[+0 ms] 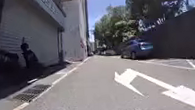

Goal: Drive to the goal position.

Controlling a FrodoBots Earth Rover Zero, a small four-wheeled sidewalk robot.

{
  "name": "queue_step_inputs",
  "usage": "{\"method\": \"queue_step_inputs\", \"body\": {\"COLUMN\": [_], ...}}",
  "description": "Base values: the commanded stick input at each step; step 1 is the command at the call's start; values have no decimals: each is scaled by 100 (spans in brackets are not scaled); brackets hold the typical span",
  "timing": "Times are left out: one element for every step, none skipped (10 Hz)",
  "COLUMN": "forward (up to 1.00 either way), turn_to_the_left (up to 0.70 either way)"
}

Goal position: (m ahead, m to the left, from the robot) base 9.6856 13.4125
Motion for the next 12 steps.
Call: {"method": "queue_step_inputs", "body": {"forward": [70, 70, 70, 70, 70, 70, 70, 70, 70, 70, 70, 70], "turn_to_the_left": [0, 0, 0, 0, 0, 0, 0, 0, 0, 0, 0, 0]}}
